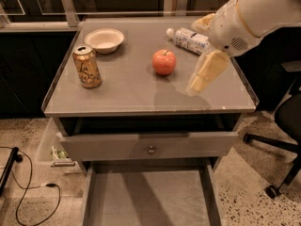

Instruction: Place apple into middle drawer

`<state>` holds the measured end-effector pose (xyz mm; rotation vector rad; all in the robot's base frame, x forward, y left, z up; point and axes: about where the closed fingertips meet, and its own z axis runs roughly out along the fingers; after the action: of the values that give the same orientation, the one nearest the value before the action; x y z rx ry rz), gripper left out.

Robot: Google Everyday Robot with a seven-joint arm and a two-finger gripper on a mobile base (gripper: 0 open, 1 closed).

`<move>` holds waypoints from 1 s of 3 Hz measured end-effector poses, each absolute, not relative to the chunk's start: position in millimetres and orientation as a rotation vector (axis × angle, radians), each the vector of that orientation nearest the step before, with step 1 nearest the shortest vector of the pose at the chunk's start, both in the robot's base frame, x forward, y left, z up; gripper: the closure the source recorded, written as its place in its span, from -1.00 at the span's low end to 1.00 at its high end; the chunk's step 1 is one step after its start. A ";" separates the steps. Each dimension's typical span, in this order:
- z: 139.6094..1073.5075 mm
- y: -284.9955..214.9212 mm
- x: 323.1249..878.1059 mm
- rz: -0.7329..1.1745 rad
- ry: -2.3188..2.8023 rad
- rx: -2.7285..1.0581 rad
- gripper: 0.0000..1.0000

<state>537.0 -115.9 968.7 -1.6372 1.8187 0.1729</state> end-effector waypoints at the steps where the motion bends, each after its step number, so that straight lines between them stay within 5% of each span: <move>1: 932.4 -110.8 565.3 0.264 1.820 -1.517 -1.00; 3: 901.3 -101.9 628.6 0.444 1.758 -1.257 -1.00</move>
Offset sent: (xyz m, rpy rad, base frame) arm 0.1116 0.0041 -0.0887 0.4737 0.0280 -0.1741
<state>628.6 -101.9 901.3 -1.2569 1.7577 0.4440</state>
